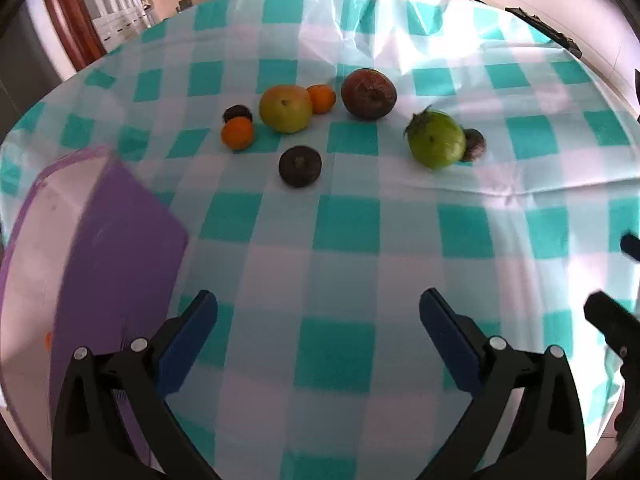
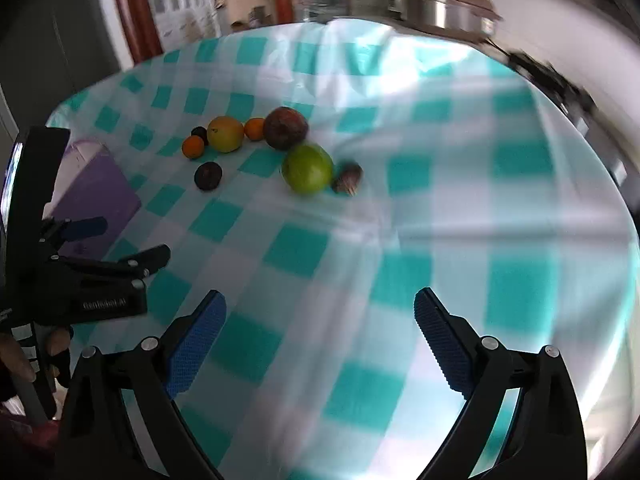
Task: Organize fruits
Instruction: 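Grasp a dark brown fruit with the left tool while the right grasps a large green fruit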
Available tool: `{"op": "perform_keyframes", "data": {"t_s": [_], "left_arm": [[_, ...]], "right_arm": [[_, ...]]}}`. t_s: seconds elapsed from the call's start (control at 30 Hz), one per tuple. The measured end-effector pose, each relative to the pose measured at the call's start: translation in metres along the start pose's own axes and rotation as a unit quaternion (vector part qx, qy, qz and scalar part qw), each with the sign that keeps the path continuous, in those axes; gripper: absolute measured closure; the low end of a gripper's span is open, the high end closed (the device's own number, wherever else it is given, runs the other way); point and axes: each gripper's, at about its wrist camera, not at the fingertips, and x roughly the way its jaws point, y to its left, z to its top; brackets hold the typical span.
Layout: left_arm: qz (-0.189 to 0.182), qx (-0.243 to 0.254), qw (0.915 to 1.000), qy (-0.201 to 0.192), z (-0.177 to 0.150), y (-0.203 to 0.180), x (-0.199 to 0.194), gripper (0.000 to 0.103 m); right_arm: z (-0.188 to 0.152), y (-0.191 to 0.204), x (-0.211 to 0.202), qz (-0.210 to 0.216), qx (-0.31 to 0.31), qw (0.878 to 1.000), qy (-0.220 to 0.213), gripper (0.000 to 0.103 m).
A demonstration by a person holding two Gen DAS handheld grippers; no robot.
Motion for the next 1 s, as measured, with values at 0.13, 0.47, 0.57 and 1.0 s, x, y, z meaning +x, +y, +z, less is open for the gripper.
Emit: {"op": "perform_keyframes", "data": {"t_s": [0.13, 0.47, 0.57, 1.0], "left_arm": [[0.000, 0.013, 0.9999, -0.007, 0.027, 0.009, 0.031, 0.002], [-0.018, -0.026, 0.9993, -0.021, 0.058, 0.036, 0.090, 0.002], [-0.018, -0.031, 0.9991, -0.020, 0.065, 0.038, 0.103, 0.002], [-0.024, -0.025, 0.9983, -0.046, 0.086, 0.039, 0.136, 0.004]], "right_arm": [[0.054, 0.018, 0.057, -0.004, -0.040, 0.999, 0.013, 0.012], [0.112, 0.038, 0.165, -0.001, -0.138, 0.989, 0.059, 0.026], [0.106, 0.040, 0.182, -0.010, -0.155, 0.985, 0.075, 0.032], [0.105, 0.035, 0.190, -0.008, -0.141, 0.986, 0.086, 0.038]]}}
